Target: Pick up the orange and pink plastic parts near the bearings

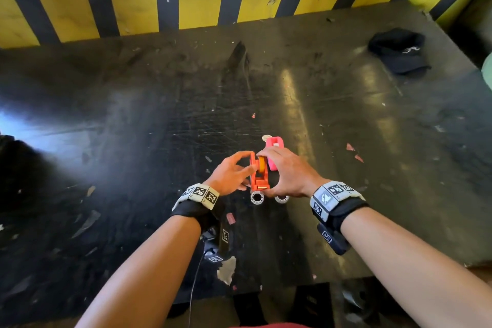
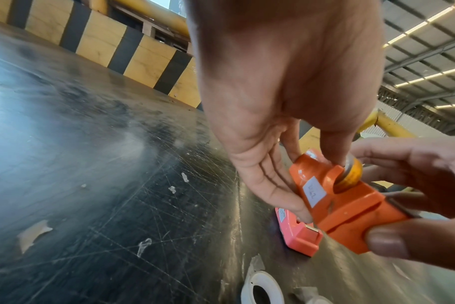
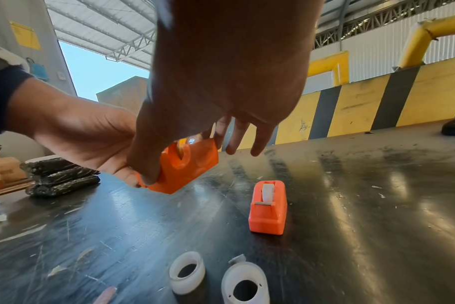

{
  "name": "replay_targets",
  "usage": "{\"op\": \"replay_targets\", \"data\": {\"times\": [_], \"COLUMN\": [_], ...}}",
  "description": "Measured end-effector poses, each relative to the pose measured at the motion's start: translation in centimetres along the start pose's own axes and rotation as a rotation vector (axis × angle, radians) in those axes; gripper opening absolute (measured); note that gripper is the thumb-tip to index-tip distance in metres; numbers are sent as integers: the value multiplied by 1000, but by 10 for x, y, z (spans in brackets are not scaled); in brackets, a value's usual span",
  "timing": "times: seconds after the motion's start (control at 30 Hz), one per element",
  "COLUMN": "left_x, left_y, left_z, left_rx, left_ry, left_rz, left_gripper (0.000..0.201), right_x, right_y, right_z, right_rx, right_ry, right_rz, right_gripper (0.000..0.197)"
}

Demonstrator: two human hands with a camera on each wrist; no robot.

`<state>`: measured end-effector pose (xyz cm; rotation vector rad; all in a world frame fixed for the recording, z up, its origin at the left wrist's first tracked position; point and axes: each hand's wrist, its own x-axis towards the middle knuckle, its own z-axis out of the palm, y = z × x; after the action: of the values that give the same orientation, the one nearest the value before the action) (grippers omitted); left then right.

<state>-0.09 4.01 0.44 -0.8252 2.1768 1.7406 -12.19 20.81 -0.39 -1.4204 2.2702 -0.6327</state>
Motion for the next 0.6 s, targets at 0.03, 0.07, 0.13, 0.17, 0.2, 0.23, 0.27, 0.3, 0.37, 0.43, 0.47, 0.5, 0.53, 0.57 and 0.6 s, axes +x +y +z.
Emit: {"op": "replay_targets", "data": {"times": [0.03,0.07,0.13,0.17,0.2,0.23,0.27,0.3,0.37,0.43,0.47,0.5,0.53,0.57,0.6], "left_x": [1,3,7,8,9,11,10,11,10,15,19,25,31,39,45], "left_y": [-1,-2,-7,-10,-14,-21,-29,-36,-52,-63,-67,-71,-74,-77,-81], "left_z": [-1,-1,-2,-4,-9,-16,-24,-32,-46,-51,-51,-50,-48,-46,-45], "left_rx": [-8,-15,-31,-48,-63,-84,-86,-57,147,392,452,505,562,621,674], "left_ry": [3,5,13,31,57,89,112,122,154,250,297,332,346,346,339], "left_rz": [-12,-26,-45,-60,-85,-115,-151,-172,-194,-221,-236,-235,-226,-211,-198], "left_gripper": [50,49,47,46,46,45,44,43,45,50,51,51,51,52,53], "right_x": [1,3,8,10,11,10,9,7,7,12,15,18,20,22,23], "right_y": [-1,-2,-3,-2,2,6,11,17,26,29,29,28,27,26,26], "right_z": [2,5,11,13,13,12,10,6,1,-1,0,1,4,7,11], "right_rx": [3,4,4,2,-3,-7,-11,-15,-6,15,24,32,41,52,60], "right_ry": [0,3,-9,-17,-21,-21,-14,-3,14,29,34,40,45,47,47], "right_rz": [10,17,34,50,71,97,120,133,122,99,93,89,87,87,86], "right_gripper": [88,87,87,87,87,87,88,91,94,96,97,98,98,98,97]}}
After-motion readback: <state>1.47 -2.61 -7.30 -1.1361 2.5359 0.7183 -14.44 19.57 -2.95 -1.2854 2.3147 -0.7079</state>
